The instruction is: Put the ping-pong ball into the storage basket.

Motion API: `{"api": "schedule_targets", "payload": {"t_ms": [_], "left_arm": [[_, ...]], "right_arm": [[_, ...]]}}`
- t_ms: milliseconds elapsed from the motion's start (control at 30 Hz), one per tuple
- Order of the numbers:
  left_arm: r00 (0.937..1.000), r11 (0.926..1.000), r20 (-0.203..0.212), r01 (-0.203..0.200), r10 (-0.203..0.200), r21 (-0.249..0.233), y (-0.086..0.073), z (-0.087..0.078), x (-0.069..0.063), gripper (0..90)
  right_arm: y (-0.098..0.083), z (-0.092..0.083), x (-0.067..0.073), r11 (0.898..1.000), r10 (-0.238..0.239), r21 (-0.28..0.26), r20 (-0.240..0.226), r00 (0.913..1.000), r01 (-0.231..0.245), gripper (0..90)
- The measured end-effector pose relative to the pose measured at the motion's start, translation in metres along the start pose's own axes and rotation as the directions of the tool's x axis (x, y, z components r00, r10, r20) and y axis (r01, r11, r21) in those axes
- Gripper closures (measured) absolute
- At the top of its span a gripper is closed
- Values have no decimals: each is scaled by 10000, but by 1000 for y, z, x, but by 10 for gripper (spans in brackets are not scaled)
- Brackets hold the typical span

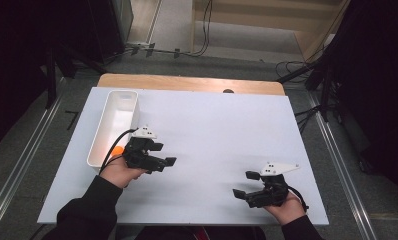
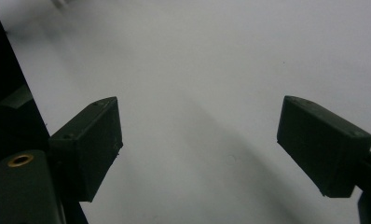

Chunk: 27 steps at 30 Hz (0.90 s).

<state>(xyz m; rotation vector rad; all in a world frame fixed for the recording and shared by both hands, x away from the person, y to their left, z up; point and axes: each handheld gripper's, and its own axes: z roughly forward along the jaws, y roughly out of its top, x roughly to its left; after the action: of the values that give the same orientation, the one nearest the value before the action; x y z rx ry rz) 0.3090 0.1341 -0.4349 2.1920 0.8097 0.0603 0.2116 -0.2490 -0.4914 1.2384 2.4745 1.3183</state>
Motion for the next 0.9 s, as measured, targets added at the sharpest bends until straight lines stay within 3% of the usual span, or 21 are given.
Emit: {"api": "schedule_targets", "payload": {"t_ms": [133,300,600,900], "left_arm": [[9994,9995,166,-321,320,52,-9,-1,-3,260],[9988,9991,260,-418,419,-46,-16,-4,-4,260],[9986,9995,419,-317,319,-40,-27,-6,-7,262],[9955,9960,367,-870,876,-191,-37,-6,-12,259]], "right_arm": [[0,0,0,10000,1,21,17,10000,-1,127],[0,1,0,10000,-29,36,18,10000,29,127],[0,1,1,10000,-19,17,41,10000,19,127],[0,1,1,10000,-60,43,19,10000,60,126]]}}
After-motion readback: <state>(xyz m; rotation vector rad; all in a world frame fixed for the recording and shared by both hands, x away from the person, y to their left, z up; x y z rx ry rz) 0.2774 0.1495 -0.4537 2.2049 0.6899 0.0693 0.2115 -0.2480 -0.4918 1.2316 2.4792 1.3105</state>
